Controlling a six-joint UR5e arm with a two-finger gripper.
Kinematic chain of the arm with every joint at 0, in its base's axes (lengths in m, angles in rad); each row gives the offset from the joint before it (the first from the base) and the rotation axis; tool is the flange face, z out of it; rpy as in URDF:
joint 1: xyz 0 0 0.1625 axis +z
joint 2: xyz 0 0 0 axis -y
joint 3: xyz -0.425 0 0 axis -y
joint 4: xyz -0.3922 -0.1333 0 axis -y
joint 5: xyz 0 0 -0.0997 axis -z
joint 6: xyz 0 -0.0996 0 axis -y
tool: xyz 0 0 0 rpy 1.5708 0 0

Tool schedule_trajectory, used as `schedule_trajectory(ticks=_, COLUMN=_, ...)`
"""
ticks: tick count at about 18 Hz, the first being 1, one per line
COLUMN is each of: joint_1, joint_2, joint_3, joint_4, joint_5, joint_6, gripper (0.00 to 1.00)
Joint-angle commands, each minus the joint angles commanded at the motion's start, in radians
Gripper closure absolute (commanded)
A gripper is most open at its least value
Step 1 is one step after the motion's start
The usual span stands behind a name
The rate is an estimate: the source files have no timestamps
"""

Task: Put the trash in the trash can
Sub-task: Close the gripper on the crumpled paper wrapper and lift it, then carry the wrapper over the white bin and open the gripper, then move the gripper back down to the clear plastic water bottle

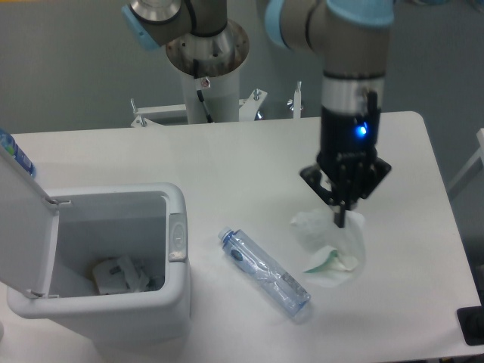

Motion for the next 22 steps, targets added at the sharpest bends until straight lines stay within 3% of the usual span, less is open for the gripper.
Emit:
schedule_trajectory(ticks=2, joint_1=-0.051, joint_2=0.035, joint_3=-0.035, joint_4=0.003, joint_5=0.0, joint_6=-0.002, gripper=1.0)
schedule_trajectory(ticks=6, joint_1=-0.181, joint_2=0.065, joint_3=-0.043, joint_4=0.003, joint_5=0.0, joint_6=-0.005, gripper=1.0)
schedule_trajectory(ticks=10, joint_1=-0.238, joint_2=0.075, joint_3=-0.052, joint_4=0.005, joint_5=-0.001, joint_6=-0.035, gripper=1.0)
schedule_trajectory(ticks=11, joint_1=-0.251, joint_2=0.071, joint_3=-0.057, joint_4=0.003, joint_5=-0.001, joint_6=-0.032, gripper=0.86)
schedule_trajectory(ticks=12, joint_1=-0.257, joint_2=0.068, joint_3=-0.068, joint_4=0.009, joint_5=-0.001, joint_6=-0.02, gripper=0.49)
schedule_trajectory(ticks=13, joint_1=-0.261, joint_2=0.068, joint_3=-0.075, joint_4=0.014, joint_5=-0.001, joint_6=-0.02, gripper=0.37)
schedule_trajectory(ticks=15, joint_1=-0.26, joint_2=0.065, joint_3=-0.075, joint_4=0.012, joint_5=0.003, joint_6=-0.022, gripper=0.04)
schedule_trajectory(ticks=16, joint_1=-0.26, joint_2=0.066, joint_3=-0.074, joint_4=0.011, joint_5=0.005, joint_6=-0.032, gripper=0.0)
schedule_trajectory(ticks=19, joint_1=-0.243, joint_2=0.077, joint_3=-0.078, joint_4=0.0, joint_5=0.009, joint_6=-0.055, gripper=0.0)
schedule_trajectory(ticks=22, joint_1=-0.075, joint_2=0.088, joint_3=-0.107, joint_4=-0.002, joint_5=0.003, joint_6=-0.078, gripper=0.0)
